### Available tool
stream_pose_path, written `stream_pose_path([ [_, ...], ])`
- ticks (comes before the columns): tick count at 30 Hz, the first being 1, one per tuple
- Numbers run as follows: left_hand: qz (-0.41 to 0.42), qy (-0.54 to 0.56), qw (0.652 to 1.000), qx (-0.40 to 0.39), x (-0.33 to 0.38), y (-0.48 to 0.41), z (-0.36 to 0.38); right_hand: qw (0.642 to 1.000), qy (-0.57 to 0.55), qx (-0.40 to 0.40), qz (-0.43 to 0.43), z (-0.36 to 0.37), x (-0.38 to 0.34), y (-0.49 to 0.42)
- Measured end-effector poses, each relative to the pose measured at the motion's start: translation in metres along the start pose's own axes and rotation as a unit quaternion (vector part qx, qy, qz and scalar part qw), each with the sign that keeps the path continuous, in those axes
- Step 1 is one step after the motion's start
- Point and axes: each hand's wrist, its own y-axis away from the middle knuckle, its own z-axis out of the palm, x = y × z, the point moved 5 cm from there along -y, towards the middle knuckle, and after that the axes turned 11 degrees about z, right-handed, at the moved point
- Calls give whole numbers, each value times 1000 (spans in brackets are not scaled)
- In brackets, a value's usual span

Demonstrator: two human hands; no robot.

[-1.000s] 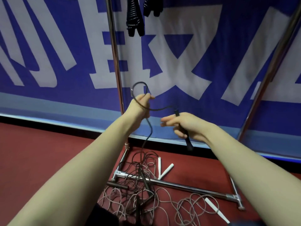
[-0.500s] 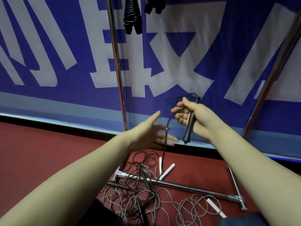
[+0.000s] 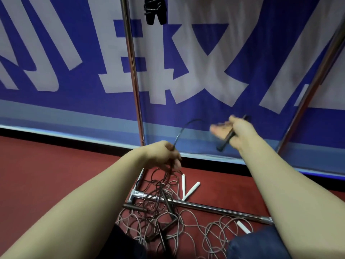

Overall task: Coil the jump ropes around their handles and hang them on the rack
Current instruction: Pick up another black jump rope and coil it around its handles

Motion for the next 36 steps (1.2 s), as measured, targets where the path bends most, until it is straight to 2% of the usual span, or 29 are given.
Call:
stream_pose_path([
  [1, 6, -19, 997, 79, 4, -2, -12, 987, 136, 35, 77, -9, 14, -4],
  [3, 34, -190, 962, 194, 12, -5, -39, 900, 389, 55, 187, -21, 36, -2],
  [4, 48, -286, 931, 221, 14, -4, -47, 879, 433, 44, 195, -19, 39, 1],
  [5, 60, -341, 910, 227, 14, -4, -50, 885, 432, 21, 173, -12, 38, 4],
  [7, 107, -380, 898, 194, 15, -5, -46, 908, 409, -49, 74, 12, 28, 11],
  [9, 192, -365, 894, 176, 30, -1, -34, 899, 422, -119, 2, 35, 27, 23],
  [11, 259, -302, 892, 215, 48, 5, -30, 871, 467, -153, -2, 44, 38, 30],
  [13, 274, -209, 900, 267, 58, 10, -34, 829, 534, -166, 8, 46, 49, 34],
  [15, 254, -122, 918, 278, 60, 13, -34, 791, 585, -181, 9, 47, 53, 38],
  [16, 239, -95, 927, 272, 60, 14, -33, 790, 583, -187, 6, 48, 51, 40],
  [18, 203, -3, 949, 240, 58, 15, -30, 840, 507, -195, -7, 50, 40, 42],
  [20, 147, 159, 967, 134, 52, 12, -22, 898, 389, -205, -32, 51, 24, 43],
  [22, 110, 231, 967, -6, 43, 11, -8, 930, 283, -228, -59, 54, 9, 46],
  [23, 93, 212, 971, -64, 36, 10, 1, 941, 226, -242, -73, 57, 2, 49],
  [25, 42, 43, 986, -155, 8, 9, 19, 950, 101, -276, -107, 59, -15, 57],
  [27, -49, -145, 962, -228, -26, 9, 27, 950, 7, -282, -133, 53, -29, 58],
  [29, -98, -199, 942, -250, -47, 10, 21, 959, -16, -253, -129, 41, -31, 48],
  [31, -98, -207, 958, -173, -49, 2, 5, 980, 54, -161, -101, 24, -22, 28],
  [32, -79, -244, 961, -103, -44, -4, -7, 982, 146, -84, -81, 13, -16, 17],
  [33, -54, -293, 954, -20, -36, -9, -19, 958, 280, 1, -61, 0, -10, 8],
  [34, -29, -330, 941, 67, -27, -12, -29, 905, 416, 77, -32, -13, -4, -1],
  [35, -8, -337, 930, 147, -18, -12, -37, 851, 510, 129, 5, -23, 2, -7],
  [36, 12, -324, 922, 211, -10, -10, -42, 820, 548, 160, 38, -31, 8, -13],
])
